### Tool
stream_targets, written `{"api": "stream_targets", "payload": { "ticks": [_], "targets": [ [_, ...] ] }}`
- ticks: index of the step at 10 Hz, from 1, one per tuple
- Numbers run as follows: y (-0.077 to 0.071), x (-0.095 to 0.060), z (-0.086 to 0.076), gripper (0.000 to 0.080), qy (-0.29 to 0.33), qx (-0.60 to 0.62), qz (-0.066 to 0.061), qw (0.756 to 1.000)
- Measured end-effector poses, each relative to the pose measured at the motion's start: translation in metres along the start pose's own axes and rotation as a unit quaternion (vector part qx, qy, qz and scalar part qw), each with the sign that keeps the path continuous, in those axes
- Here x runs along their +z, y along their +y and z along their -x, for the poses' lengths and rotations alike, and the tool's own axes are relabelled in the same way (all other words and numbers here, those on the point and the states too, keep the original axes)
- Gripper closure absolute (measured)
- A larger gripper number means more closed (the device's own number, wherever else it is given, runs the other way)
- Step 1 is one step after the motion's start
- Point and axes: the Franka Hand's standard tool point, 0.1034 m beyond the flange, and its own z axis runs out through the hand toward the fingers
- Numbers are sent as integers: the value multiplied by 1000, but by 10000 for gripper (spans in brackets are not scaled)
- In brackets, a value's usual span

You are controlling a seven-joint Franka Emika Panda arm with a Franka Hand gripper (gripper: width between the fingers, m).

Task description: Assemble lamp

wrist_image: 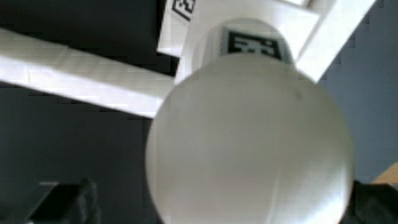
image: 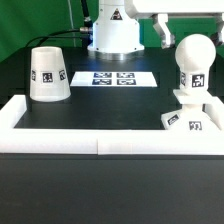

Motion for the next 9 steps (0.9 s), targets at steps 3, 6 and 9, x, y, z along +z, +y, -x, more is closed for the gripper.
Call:
{"api": "stream_targets", "payload": {
  "ticks": [3, 6, 9],
  "targets": [
    [-11, -2, -3, 101, -105, 12, -30, 994],
    [-15, 3, -2, 101, -184, 12, -50, 982],
    [-10, 11, -5, 101, -175, 8, -49, 983]
  ]
}}
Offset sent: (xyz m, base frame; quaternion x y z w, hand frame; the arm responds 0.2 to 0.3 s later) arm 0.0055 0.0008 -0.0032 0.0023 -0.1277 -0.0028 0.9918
